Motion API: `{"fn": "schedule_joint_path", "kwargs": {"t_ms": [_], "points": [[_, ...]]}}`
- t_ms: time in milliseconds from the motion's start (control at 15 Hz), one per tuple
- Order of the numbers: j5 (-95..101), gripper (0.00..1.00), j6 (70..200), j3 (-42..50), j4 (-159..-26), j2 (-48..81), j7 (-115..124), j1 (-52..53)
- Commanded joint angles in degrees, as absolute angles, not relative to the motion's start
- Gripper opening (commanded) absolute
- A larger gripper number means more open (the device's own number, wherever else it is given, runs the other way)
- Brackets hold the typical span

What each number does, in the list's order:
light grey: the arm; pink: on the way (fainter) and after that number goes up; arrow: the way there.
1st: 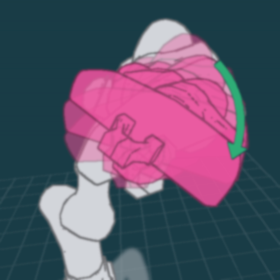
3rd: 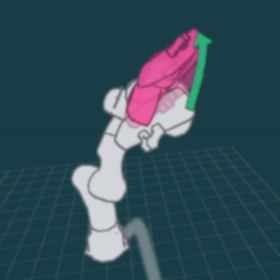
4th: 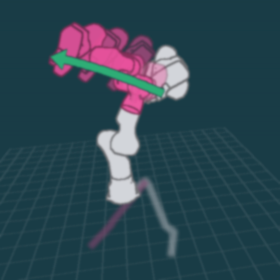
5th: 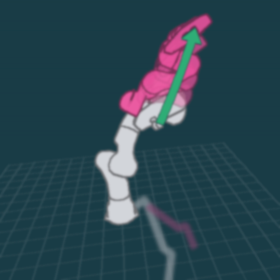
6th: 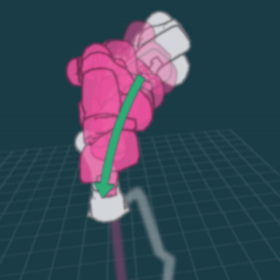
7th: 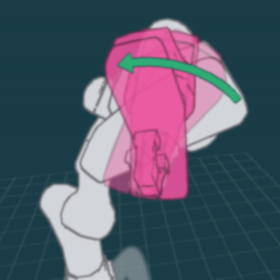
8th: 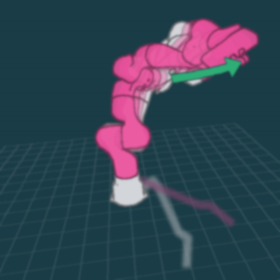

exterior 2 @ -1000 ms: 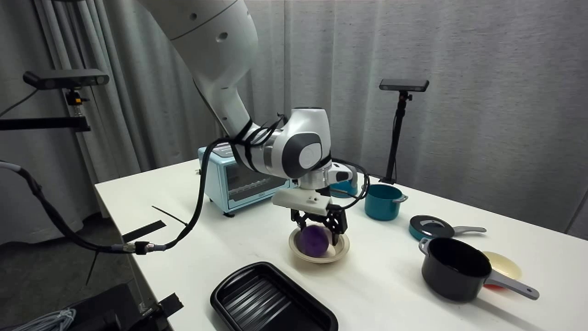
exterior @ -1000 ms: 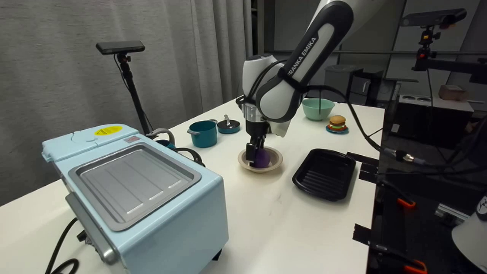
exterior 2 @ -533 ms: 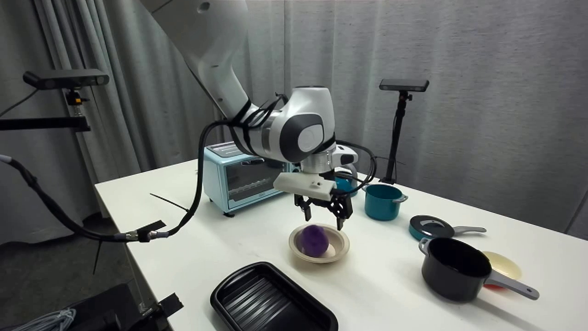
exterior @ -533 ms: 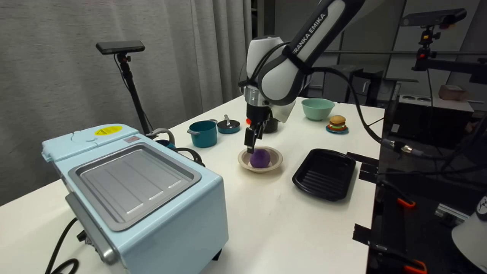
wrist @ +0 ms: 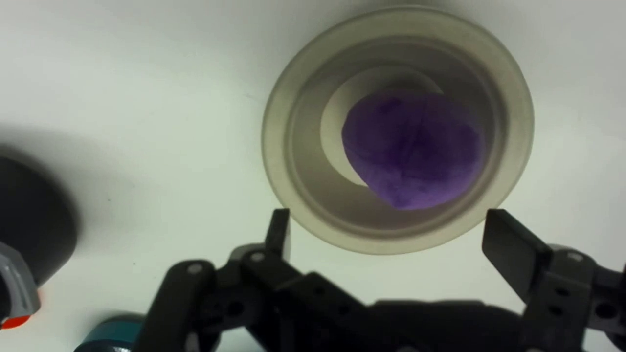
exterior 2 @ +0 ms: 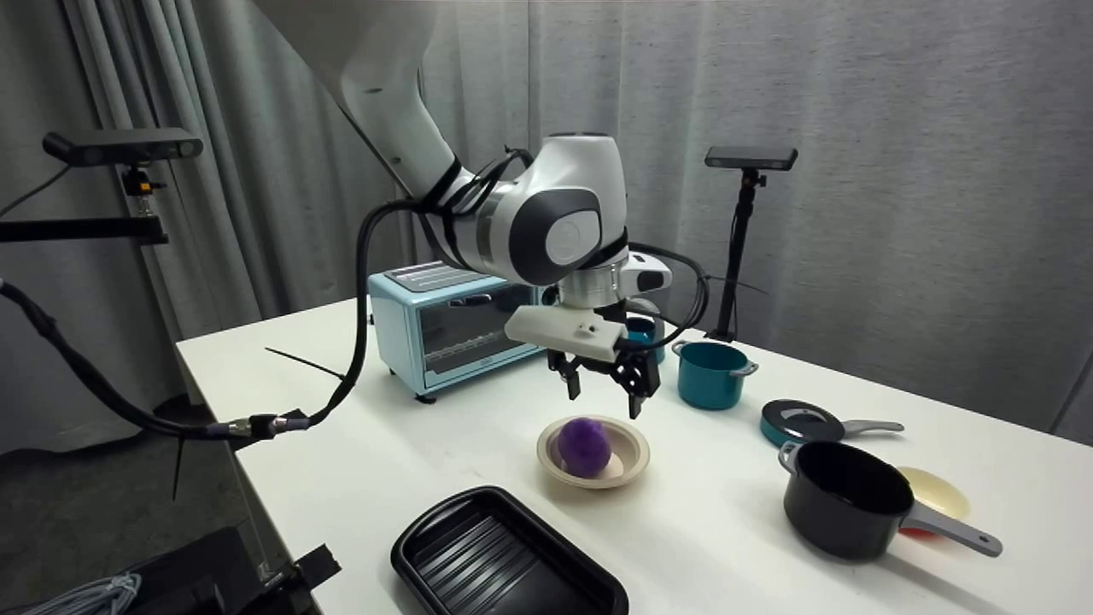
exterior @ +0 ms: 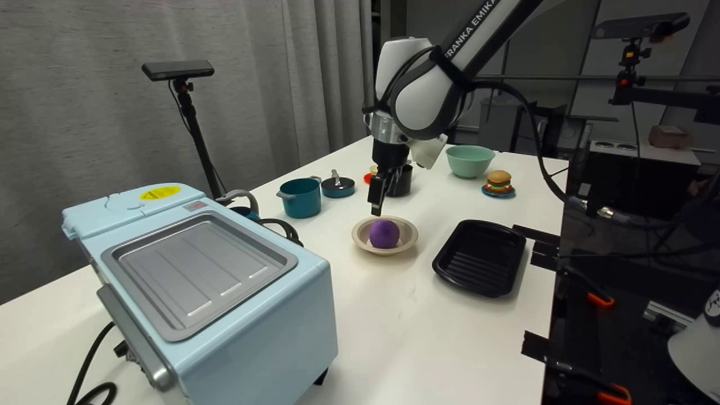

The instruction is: Put the purple object into the white plate

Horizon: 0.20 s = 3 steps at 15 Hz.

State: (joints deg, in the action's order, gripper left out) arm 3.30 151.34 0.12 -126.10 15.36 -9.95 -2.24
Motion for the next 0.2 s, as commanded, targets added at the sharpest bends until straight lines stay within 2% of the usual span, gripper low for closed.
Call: {"fn": "schedule_joint_path", "kwargs": {"t_ms": [0, 133], "points": [[3.34, 1.0, 151.16, 0.05, -126.07, 15.32, -9.89, -2.27], [3.33, 1.0, 151.16, 0.03, -126.1, 15.32, -9.89, -2.27]]}}
